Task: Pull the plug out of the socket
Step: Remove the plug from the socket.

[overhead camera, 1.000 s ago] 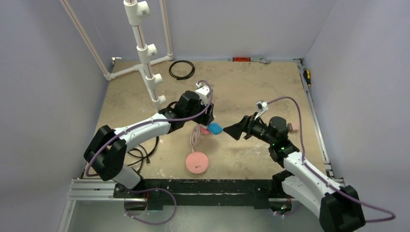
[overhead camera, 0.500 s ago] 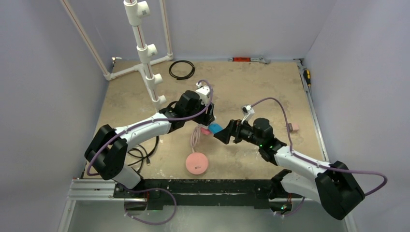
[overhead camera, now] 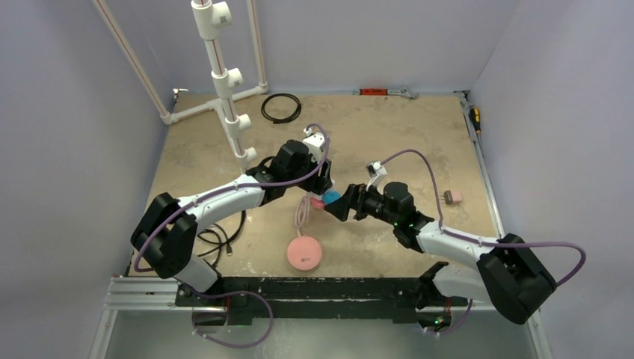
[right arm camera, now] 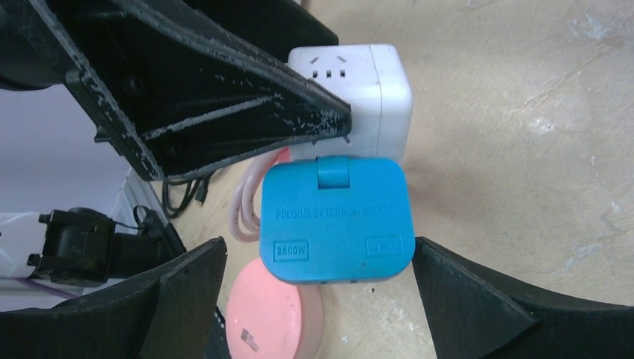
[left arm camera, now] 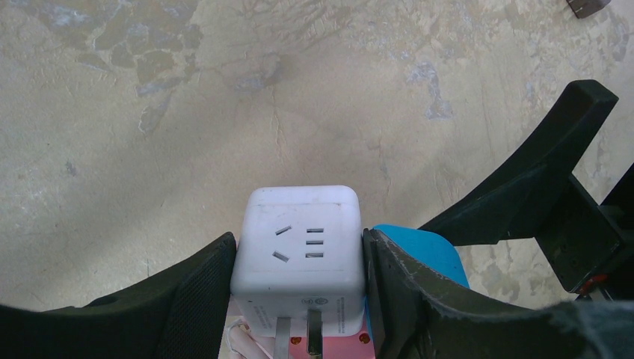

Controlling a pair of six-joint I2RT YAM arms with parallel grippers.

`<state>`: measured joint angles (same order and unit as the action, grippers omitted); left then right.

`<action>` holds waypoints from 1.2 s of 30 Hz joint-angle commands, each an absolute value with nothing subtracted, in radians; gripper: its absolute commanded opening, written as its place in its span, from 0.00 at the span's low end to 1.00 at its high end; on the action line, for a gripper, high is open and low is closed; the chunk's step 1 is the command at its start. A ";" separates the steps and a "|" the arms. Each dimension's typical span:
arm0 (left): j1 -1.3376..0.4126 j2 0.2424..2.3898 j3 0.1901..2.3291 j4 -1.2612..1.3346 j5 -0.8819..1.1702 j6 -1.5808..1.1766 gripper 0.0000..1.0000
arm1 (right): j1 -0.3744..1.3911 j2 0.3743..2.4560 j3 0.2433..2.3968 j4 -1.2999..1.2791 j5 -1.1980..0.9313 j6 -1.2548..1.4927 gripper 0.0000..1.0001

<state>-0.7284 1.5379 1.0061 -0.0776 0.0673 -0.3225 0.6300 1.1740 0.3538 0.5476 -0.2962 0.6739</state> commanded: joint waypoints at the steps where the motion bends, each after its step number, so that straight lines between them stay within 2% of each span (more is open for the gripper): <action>1: -0.724 1.519 1.063 -0.031 0.094 -0.342 0.00 | 0.637 1.195 0.416 0.603 -0.252 0.665 0.95; 17: -0.725 1.516 1.065 -0.034 0.087 -0.337 0.00 | 0.657 1.260 0.426 0.622 -0.241 0.663 0.91; 20: -0.725 1.516 1.065 -0.033 0.089 -0.334 0.00 | 0.659 1.267 0.432 0.610 -0.235 0.655 0.84; 33: -0.725 1.516 1.070 -0.033 0.124 -0.285 0.00 | 0.657 1.272 0.474 0.549 -0.267 0.588 0.44; 36: -0.726 1.518 1.076 -0.040 0.145 -0.259 0.00 | 0.658 1.276 0.505 0.499 -0.270 0.566 0.39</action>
